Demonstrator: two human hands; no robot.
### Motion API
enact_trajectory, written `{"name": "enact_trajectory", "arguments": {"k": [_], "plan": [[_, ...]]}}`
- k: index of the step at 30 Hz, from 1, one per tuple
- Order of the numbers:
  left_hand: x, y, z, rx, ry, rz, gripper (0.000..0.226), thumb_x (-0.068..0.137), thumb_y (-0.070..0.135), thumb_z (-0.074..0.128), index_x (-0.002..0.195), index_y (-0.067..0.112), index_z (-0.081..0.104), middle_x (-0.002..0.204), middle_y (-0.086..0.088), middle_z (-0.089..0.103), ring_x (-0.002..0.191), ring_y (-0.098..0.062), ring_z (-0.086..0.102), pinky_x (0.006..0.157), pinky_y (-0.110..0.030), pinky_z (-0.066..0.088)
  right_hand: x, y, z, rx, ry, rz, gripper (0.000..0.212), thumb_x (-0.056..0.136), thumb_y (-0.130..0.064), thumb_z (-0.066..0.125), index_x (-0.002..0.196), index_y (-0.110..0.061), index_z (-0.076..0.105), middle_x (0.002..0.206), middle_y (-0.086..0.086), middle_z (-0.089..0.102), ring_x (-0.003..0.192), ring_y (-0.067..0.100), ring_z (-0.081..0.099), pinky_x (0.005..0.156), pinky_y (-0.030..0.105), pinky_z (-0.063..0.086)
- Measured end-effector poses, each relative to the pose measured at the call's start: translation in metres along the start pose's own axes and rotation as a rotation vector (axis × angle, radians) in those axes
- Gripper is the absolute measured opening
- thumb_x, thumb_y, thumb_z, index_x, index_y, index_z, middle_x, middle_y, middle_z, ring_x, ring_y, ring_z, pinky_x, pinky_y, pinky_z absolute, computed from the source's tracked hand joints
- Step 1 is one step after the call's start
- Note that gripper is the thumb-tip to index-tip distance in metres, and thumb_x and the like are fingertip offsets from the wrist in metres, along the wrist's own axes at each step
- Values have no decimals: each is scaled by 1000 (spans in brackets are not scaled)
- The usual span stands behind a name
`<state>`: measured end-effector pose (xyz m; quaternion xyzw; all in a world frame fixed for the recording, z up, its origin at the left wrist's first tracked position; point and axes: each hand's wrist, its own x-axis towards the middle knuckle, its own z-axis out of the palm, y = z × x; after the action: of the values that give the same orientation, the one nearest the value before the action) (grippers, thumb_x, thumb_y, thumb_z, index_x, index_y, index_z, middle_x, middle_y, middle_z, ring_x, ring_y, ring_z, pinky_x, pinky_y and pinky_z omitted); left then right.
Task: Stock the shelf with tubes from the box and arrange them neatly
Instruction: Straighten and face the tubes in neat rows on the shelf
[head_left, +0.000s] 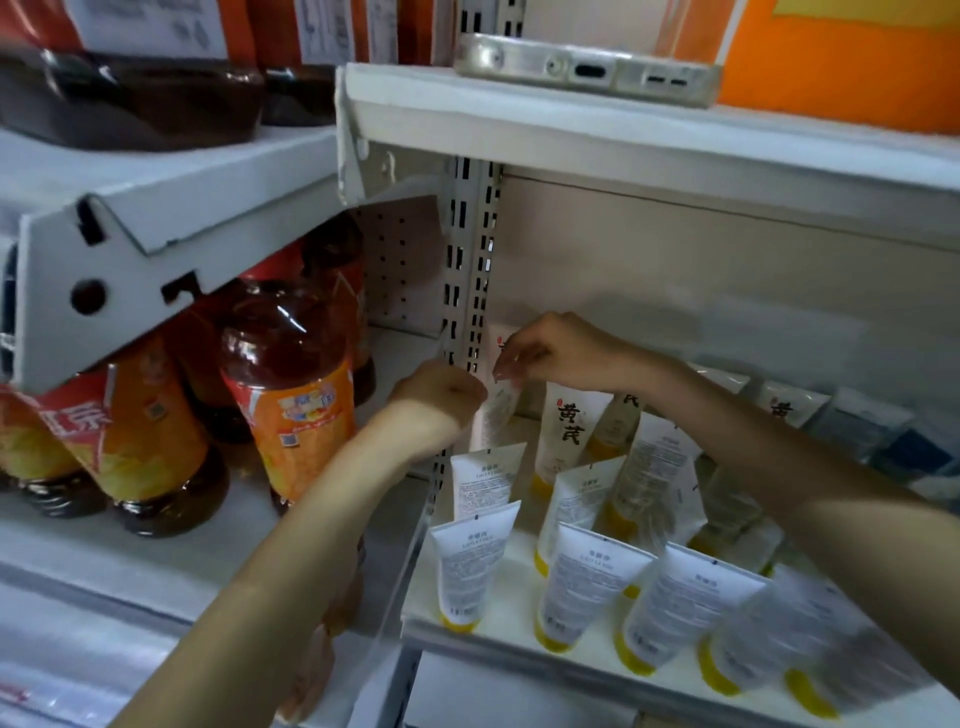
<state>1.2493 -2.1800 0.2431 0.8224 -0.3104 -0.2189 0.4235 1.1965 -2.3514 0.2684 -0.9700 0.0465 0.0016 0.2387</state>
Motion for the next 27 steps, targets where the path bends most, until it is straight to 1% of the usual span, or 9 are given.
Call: {"name": "enact_trajectory", "arguments": {"k": [3, 7, 9, 12, 15, 20, 22, 24, 27], "plan": [[1, -5, 0, -57, 0, -14, 24, 96, 16, 46, 104, 13, 68, 115, -11, 65, 110, -28, 58, 96, -39, 44, 2, -3, -1, 14, -3, 2, 23, 86, -28, 64, 97, -10, 73, 92, 1, 73, 92, 19, 67, 90, 41, 49], [1, -9, 0, -118, 1, -19, 22, 96, 16, 48, 107, 10, 67, 112, -12, 66, 106, -28, 60, 80, -28, 40, 5, -5, 1, 2, -21, -7, 23, 88, -33, 62, 98, -14, 71, 95, 0, 72, 92, 11, 65, 91, 39, 50], [1, -9, 0, -138, 1, -22, 22, 95, 17, 49, 107, 9, 67, 111, -13, 66, 105, -28, 61, 78, -25, 37, 7, -6, 1, -3, -37, -13, 21, 88, -36, 61, 96, -19, 70, 97, -4, 70, 93, 9, 64, 91, 37, 50], [2, -8, 0, -147, 1, -18, 21, 95, 20, 52, 102, 10, 68, 110, -11, 67, 104, -26, 62, 78, -25, 38, 8, -7, 1, 3, -53, -12, 23, 87, -38, 61, 96, -19, 70, 97, -7, 70, 93, 7, 63, 90, 34, 50], [1, -7, 1, -146, -2, -29, 20, 94, 24, 54, 94, 11, 70, 108, -12, 68, 104, -26, 61, 85, -31, 43, 11, -7, 1, -10, -62, -34, 22, 87, -36, 63, 97, -18, 71, 96, -8, 70, 92, 6, 63, 90, 33, 50], [3, -11, 1, -142, 14, -34, 17, 92, 23, 56, 91, 17, 71, 106, -10, 69, 103, -25, 62, 90, -33, 45, 15, -4, 2, -13, -37, -18, 36, 85, -41, 64, 115, -20, 64, 111, -4, 66, 100, 9, 62, 92, 31, 50], [3, -12, 1, -176, 25, -40, 15, 92, 22, 57, 85, 20, 69, 106, -10, 69, 103, -26, 62, 93, -33, 45, 15, -4, 2, -26, -22, 2, 40, 83, -45, 63, 114, -20, 64, 113, -1, 66, 101, 11, 62, 92, 32, 50], [2, -12, 2, -176, 29, -37, 16, 92, 23, 57, 92, 15, 70, 107, -11, 69, 103, -26, 62, 92, -35, 46, 15, -6, 1, -52, -23, 23, 38, 84, -45, 63, 109, -18, 66, 108, -2, 67, 97, 11, 63, 87, 28, 50], [0, -12, 3, -193, 48, -36, 23, 90, 27, 59, 100, 10, 71, 108, -11, 68, 102, -27, 62, 94, -39, 47, 15, -7, 1, -58, -19, 40, 34, 82, -45, 65, 97, -15, 72, 87, -9, 66, 80, 5, 62, 70, 20, 46]]}}
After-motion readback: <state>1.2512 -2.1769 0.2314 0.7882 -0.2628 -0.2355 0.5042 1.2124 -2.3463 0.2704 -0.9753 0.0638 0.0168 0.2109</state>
